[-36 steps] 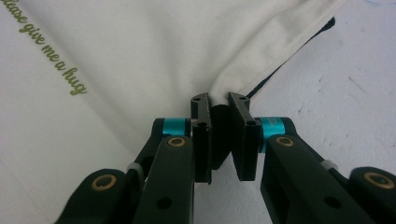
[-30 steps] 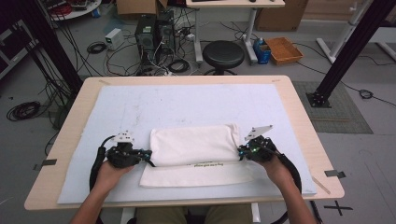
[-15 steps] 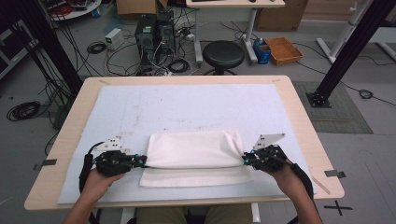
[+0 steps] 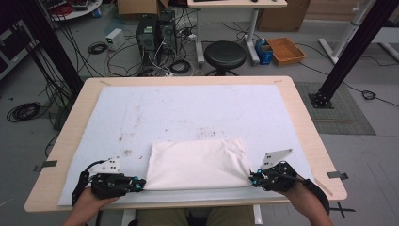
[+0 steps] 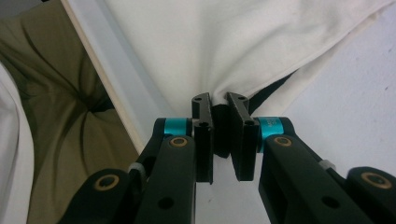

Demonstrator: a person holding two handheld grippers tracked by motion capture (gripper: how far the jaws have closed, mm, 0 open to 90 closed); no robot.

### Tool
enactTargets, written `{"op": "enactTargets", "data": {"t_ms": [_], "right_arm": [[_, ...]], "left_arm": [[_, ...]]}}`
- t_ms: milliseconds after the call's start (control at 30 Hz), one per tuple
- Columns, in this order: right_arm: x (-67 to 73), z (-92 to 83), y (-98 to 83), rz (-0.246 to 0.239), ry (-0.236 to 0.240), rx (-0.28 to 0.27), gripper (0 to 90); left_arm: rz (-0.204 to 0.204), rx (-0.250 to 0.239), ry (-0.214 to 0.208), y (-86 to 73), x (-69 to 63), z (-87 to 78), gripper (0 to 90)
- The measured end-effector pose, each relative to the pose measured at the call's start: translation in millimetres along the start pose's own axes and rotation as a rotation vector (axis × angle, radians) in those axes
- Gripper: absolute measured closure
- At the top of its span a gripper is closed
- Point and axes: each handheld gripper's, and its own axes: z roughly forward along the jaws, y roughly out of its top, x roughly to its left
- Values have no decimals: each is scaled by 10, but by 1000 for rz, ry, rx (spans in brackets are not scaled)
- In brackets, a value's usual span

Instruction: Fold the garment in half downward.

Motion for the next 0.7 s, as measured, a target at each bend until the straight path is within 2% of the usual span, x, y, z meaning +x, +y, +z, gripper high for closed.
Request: {"op": "enactTargets", "data": {"t_ms": [67,100,167,267,367,433,500,567,633,700], "right_arm": [[-20,38,-29,12,6,-5,812],[-25,58,-35,19,8,-7,803],[-42,88,-35,30,9,-16,735],[-78,69,-13,49,-10,-44,659],[-118,-1,18,67,-38,-92,572],[-157,-43,45,79,-50,-127,520],[-215,-68,90,107,-90,-153,486],[-306,-60,159,127,-160,-182,462],[-430,-2,248,164,-224,-195,451],[-572,109,343,194,-244,-199,442]], "left_arm": [[-14,-3,9,-4,24,23,860],[-22,-7,17,8,37,31,814],[-43,-23,50,47,51,33,667],[-57,-76,128,125,97,-2,546],[-71,-119,182,225,172,-29,508],[-67,-127,231,331,239,-1,468],[-71,-126,255,426,310,43,441],[-85,-134,265,535,397,136,420],[-97,-112,273,634,509,260,410],[-114,-74,280,706,623,397,401]]}}
